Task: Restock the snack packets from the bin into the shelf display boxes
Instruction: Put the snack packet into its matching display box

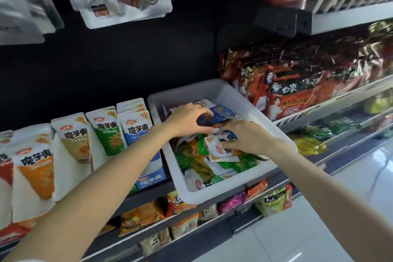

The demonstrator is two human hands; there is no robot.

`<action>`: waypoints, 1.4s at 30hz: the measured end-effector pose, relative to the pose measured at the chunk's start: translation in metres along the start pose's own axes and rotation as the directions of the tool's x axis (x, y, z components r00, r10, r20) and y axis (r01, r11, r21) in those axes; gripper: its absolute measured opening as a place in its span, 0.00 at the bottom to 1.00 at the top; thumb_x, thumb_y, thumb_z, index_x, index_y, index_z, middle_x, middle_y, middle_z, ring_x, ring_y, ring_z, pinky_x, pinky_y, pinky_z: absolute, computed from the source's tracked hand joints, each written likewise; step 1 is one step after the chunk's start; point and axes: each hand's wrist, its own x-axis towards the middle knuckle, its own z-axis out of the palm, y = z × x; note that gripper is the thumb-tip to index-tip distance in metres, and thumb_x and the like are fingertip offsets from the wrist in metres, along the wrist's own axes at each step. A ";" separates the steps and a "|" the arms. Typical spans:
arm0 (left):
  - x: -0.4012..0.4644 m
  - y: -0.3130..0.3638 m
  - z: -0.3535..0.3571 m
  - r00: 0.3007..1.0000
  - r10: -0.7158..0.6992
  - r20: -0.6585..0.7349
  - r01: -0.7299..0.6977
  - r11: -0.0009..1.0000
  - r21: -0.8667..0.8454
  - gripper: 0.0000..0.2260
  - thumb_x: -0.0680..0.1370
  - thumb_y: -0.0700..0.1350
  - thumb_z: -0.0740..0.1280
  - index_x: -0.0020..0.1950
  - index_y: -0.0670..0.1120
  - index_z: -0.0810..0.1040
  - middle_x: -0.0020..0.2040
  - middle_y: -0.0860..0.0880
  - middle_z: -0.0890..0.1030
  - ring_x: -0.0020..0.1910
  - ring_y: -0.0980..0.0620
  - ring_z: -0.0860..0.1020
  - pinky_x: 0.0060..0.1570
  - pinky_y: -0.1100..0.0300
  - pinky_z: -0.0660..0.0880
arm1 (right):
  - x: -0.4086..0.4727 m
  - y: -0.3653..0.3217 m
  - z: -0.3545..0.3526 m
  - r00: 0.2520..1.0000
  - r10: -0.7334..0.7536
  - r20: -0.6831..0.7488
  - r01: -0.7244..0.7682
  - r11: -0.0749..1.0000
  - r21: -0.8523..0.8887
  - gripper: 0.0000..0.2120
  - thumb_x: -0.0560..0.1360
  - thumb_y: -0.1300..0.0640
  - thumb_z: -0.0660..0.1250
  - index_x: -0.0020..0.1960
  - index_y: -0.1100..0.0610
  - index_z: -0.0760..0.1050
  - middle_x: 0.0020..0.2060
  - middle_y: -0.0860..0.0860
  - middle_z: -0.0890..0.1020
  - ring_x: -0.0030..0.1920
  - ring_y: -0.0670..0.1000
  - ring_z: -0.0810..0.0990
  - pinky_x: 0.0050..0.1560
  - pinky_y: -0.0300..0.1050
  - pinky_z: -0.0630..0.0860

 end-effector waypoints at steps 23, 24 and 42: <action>0.035 0.054 0.021 0.865 0.501 -0.024 -0.486 0.850 0.204 0.09 0.76 0.48 0.68 0.55 0.50 0.82 0.51 0.51 0.83 0.52 0.49 0.78 0.54 0.54 0.69 | -0.029 0.021 -0.011 0.978 0.209 -0.020 -0.208 0.977 0.052 0.17 0.75 0.46 0.64 0.50 0.59 0.79 0.41 0.55 0.82 0.40 0.54 0.78 0.40 0.47 0.73; 0.035 0.057 0.020 0.857 0.515 -0.030 -0.499 0.842 0.206 0.08 0.75 0.46 0.68 0.52 0.50 0.83 0.48 0.51 0.83 0.49 0.48 0.79 0.52 0.54 0.71 | -0.032 0.018 -0.015 0.974 0.224 -0.037 -0.222 0.974 0.040 0.16 0.75 0.47 0.64 0.49 0.58 0.80 0.40 0.54 0.82 0.40 0.53 0.78 0.40 0.47 0.74; -0.104 0.003 -0.045 0.627 -0.183 -0.757 -0.021 0.968 -0.252 0.04 0.76 0.44 0.68 0.45 0.49 0.82 0.40 0.54 0.83 0.38 0.56 0.81 0.36 0.57 0.76 | -0.028 -0.096 -0.056 0.924 0.330 -0.192 0.139 0.178 0.974 0.12 0.78 0.53 0.65 0.60 0.54 0.74 0.49 0.53 0.83 0.46 0.48 0.84 0.46 0.43 0.82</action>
